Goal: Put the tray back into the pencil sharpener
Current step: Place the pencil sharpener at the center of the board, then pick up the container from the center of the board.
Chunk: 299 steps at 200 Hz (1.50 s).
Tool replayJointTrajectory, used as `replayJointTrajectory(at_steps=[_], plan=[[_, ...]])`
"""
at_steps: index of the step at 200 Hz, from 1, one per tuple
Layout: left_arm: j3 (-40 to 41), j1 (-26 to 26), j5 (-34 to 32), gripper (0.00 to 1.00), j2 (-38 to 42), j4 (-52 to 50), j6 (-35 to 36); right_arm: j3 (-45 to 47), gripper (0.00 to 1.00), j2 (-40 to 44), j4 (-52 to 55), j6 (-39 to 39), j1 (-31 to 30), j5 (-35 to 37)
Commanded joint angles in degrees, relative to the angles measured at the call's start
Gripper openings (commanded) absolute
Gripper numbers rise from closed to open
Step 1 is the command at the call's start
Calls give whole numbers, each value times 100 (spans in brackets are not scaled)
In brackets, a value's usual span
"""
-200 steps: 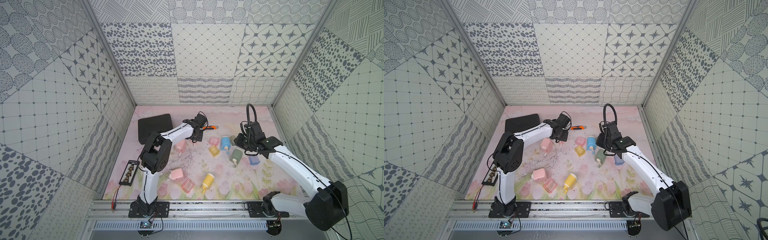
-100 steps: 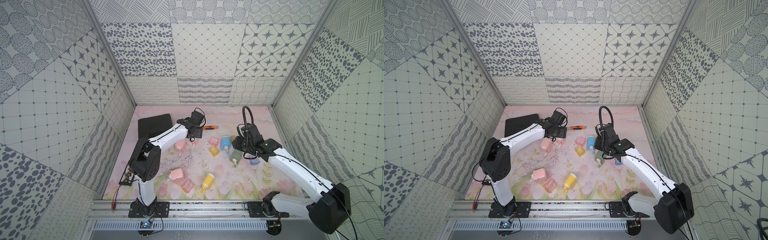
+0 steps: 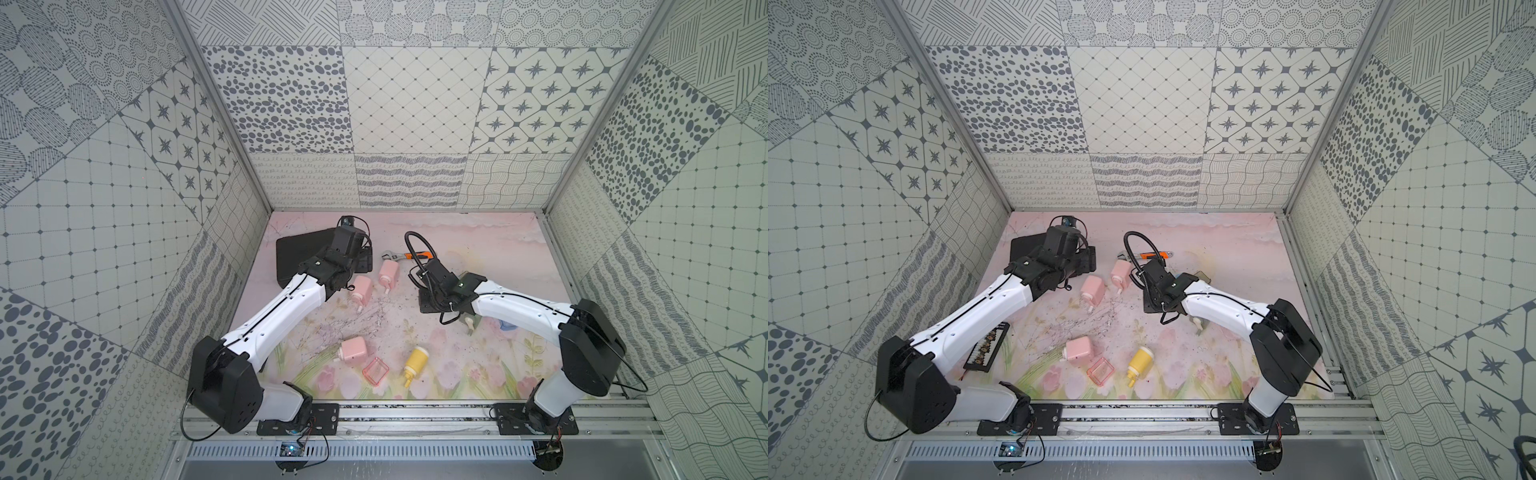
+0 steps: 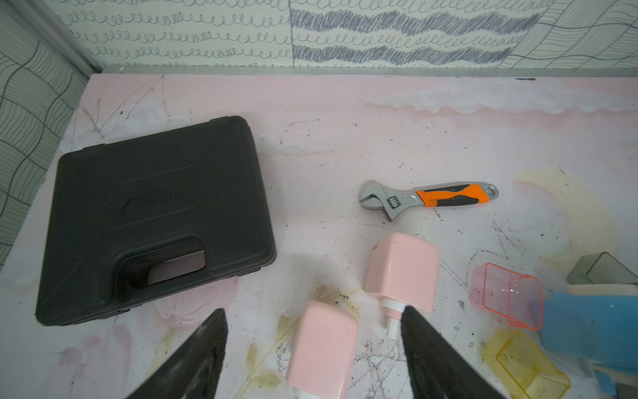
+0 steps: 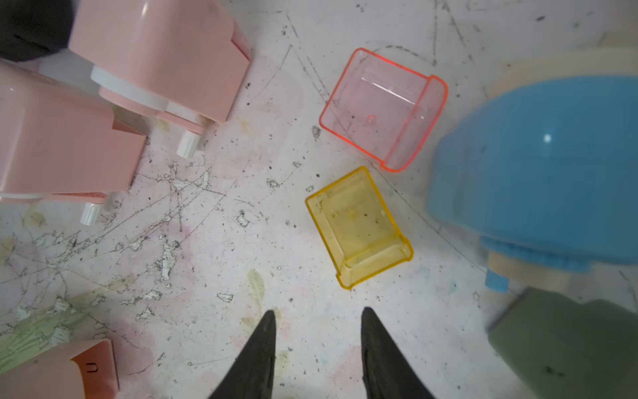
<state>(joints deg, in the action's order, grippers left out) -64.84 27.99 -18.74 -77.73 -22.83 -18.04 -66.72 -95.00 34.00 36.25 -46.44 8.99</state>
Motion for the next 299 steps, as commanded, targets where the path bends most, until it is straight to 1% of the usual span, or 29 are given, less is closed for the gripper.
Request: replayJointTrajectory(at_steps=[1,26,43,51,56,59,86,101,144,196,264,299], plan=[[599,-309,-47,81,639,406,-71,-391,42,-191,-116,-1036,-4,-220],[1022,-447,-47,84,1063,450,-72,-373,41,-293,-178,-1815,44,-167],[1299,-566,73,86,1329,553,-155,-474,39,-486,-26,-2075,140,-209],[1396,-629,134,90,1434,579,-234,-543,39,-576,62,-2113,204,-228],[1459,-667,182,97,1494,591,-270,-588,39,-629,115,-2089,234,-239],[1485,-697,213,98,1528,603,-297,-626,38,-664,145,-2073,257,-247],[1711,-918,537,99,1767,676,-367,-825,38,-902,250,-2099,293,-312],[1773,-1039,729,99,1857,691,-286,-851,36,-1019,263,-2109,360,-318],[1826,-1387,1137,98,1893,731,-200,-1073,32,-1273,431,-2277,408,-537],[1960,-1406,1449,99,2051,771,-200,-1183,29,-1451,632,-2534,407,-633],[1852,-1403,1629,99,2158,720,176,-1385,23,-1772,750,-2805,390,-535],[1790,-1408,1720,99,2216,660,325,-1485,13,-1925,816,-2931,386,-570]])
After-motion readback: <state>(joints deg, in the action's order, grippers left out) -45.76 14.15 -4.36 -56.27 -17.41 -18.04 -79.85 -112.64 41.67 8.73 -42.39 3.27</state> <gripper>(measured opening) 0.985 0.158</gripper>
